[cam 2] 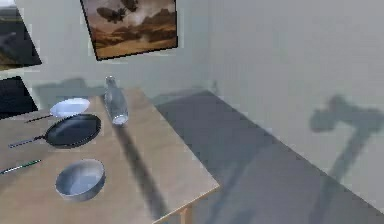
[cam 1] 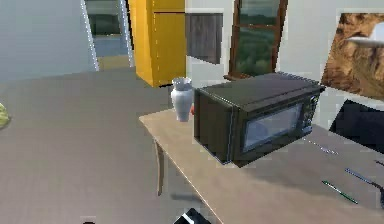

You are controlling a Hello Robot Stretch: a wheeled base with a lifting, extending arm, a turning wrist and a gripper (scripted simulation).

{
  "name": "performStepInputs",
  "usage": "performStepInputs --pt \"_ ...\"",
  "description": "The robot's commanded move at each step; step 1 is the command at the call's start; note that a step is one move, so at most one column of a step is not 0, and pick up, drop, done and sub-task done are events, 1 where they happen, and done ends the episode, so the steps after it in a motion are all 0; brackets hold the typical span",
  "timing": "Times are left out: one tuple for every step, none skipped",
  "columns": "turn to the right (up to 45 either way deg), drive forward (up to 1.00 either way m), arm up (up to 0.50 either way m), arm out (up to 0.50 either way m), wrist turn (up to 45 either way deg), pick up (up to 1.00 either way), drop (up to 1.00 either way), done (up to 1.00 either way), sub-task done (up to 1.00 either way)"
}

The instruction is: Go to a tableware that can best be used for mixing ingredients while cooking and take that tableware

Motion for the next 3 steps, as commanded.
performStepInputs --pt "-27.0 0.0 0.0 0.0 0.0 0.0 0.0 0.0 0.0" --pt "0.0 0.0 0.5 0.0 0.0 0.0 0.0 0.0 0.0" --pt "0.0 0.0 0.38 0.0 0.0 0.0 0.0 0.0 0.0"
